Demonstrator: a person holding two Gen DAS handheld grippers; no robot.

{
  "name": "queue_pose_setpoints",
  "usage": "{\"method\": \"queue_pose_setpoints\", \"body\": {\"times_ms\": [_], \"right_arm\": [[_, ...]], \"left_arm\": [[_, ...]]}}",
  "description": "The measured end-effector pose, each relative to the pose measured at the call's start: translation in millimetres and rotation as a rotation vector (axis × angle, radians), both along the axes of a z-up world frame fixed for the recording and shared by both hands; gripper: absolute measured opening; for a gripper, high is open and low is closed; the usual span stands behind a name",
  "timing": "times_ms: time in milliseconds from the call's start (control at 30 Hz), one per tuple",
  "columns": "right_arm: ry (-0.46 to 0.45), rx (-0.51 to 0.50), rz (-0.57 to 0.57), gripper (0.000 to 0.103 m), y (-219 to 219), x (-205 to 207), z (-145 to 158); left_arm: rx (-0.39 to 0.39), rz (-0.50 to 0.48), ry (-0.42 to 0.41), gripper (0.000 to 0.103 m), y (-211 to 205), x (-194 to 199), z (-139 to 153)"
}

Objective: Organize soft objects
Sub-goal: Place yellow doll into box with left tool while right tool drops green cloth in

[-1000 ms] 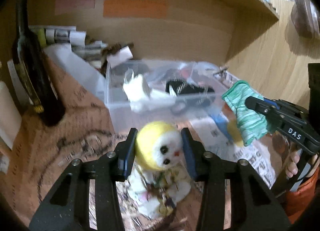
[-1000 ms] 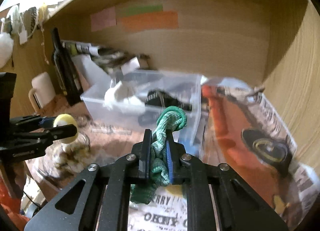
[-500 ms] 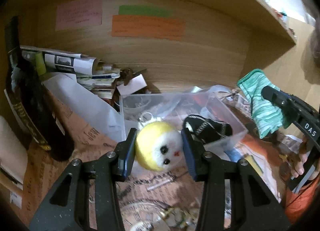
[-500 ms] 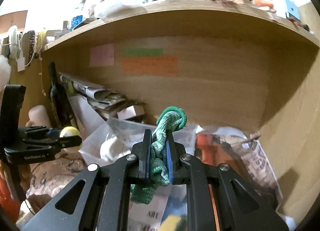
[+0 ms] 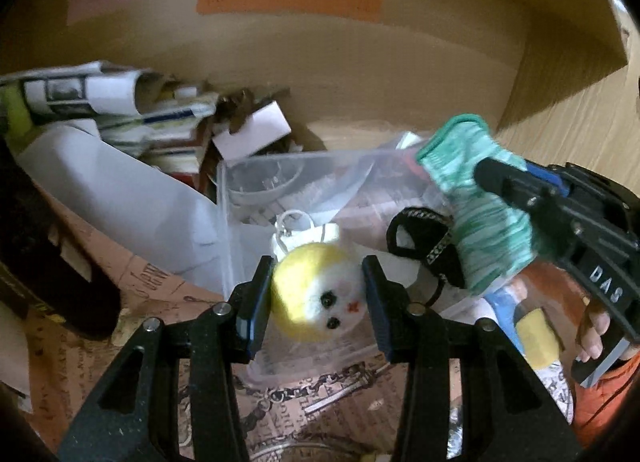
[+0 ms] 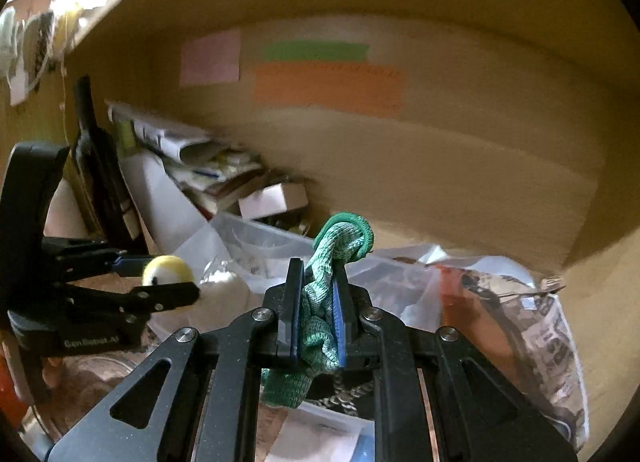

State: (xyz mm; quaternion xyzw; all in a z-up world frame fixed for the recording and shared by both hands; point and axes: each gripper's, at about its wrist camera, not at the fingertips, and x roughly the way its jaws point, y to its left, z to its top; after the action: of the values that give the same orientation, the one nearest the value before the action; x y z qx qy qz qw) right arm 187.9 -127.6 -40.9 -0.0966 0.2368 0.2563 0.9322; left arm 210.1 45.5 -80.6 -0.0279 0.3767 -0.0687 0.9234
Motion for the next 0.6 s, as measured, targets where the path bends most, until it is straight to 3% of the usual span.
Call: {"method": "queue_pose_setpoints", "body": {"times_ms": [333, 433, 500, 600], "right_arm": [[0.134, -0.121, 0.048, 0.012, 30, 26, -43], [0.155, -0.136, 0.04, 0.013, 29, 27, -47], [0.161, -0.137, 0.038, 0.016, 27, 26, -46], [0.159, -0.134, 0.033, 0.031, 23, 23, -41]], "left_arm": [[0.014, -0.013, 0.033, 0.044, -3, 9, -12], [0.017, -0.019, 0.038, 0.049, -3, 10, -13], [0.008, -0.025, 0.043, 0.052, -3, 9, -13], [0.008, -0.021, 0.032, 0.059, -5, 4, -9]]}}
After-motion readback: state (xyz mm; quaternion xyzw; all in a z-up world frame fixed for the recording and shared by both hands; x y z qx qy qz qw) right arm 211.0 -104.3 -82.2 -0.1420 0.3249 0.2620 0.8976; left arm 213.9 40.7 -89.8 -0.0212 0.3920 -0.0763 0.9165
